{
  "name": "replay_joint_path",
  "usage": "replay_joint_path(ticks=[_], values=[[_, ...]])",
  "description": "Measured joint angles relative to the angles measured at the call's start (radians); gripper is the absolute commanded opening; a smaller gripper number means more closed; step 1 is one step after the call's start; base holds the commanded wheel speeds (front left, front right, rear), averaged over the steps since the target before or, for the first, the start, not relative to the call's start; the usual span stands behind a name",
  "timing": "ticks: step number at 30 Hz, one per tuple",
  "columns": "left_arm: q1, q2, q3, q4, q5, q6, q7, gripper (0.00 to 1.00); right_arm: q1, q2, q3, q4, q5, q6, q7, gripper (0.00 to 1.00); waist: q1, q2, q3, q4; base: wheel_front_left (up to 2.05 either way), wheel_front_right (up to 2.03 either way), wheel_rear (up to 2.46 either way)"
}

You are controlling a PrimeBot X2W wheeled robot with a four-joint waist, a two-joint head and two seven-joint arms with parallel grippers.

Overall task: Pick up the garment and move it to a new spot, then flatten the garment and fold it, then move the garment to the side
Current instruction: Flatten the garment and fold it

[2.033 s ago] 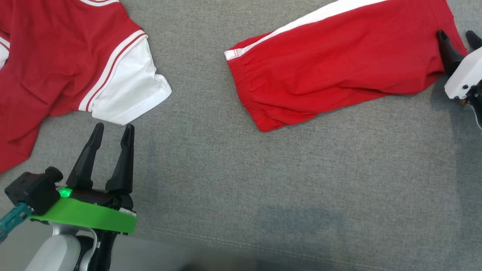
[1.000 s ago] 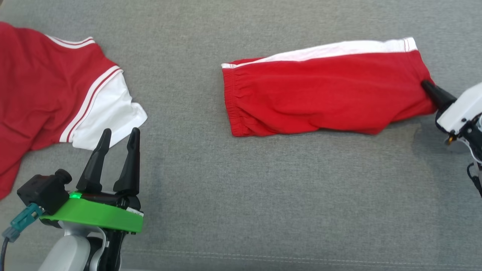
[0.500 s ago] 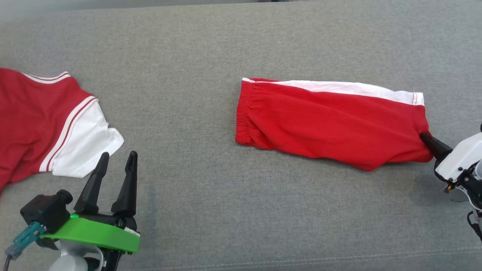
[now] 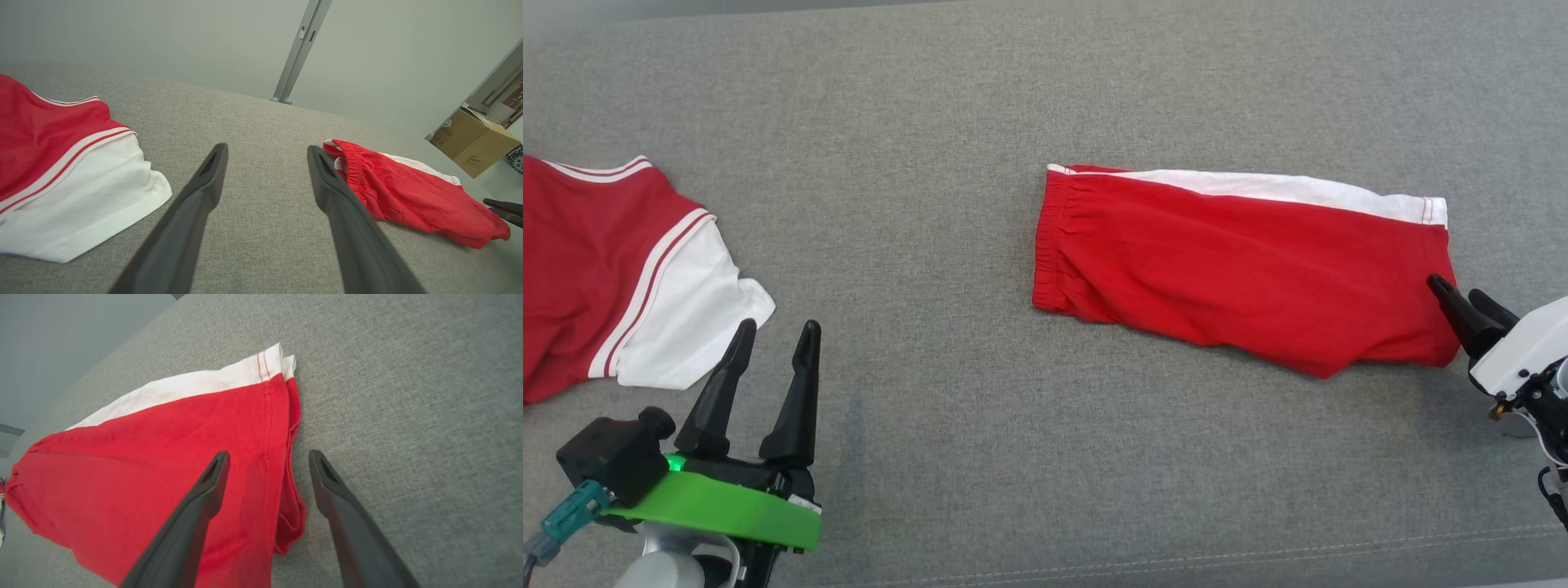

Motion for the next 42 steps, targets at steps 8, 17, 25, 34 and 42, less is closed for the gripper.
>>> replay_joint_path(ticks=[8, 17, 25, 34, 42], values=[[0.000, 0.006, 0.001, -0.014, 0.002, 0.000, 0.008, 1.00, -0.002, 0.046, -0.005, 0.010, 0.004, -0.027, -0.021, 1.00, 0.0000, 0.0000, 0.040, 0.006, 0.00, 0.00, 0.00], [-0.001, 0.016, 0.024, -0.017, 0.018, 0.001, 0.012, 1.00, -0.014, 0.102, -0.041, 0.014, 0.076, -0.016, -0.056, 0.00, 0.0000, 0.0000, 0.057, 0.011, 0.00, 0.00, 0.00], [-0.002, 0.007, 0.013, -0.017, 0.017, 0.001, 0.012, 1.00, -0.013, -0.022, -0.144, -0.007, 0.114, -0.034, -0.049, 0.00, 0.0000, 0.0000, 0.051, 0.010, 0.00, 0.00, 0.00], [-0.004, -0.003, -0.009, -0.009, 0.017, -0.001, 0.012, 1.00, -0.070, -0.057, -0.038, -0.179, 0.079, -0.005, 0.029, 0.00, 0.0000, 0.0000, 0.042, 0.032, 0.00, 0.00, 0.00], [-0.011, -0.028, -0.038, -0.002, 0.017, -0.018, 0.012, 1.00, -0.133, 0.001, 0.203, -0.332, -0.012, 0.011, 0.152, 0.00, 0.0000, 0.0000, 0.028, 0.069, 0.00, 0.00, 0.00]])
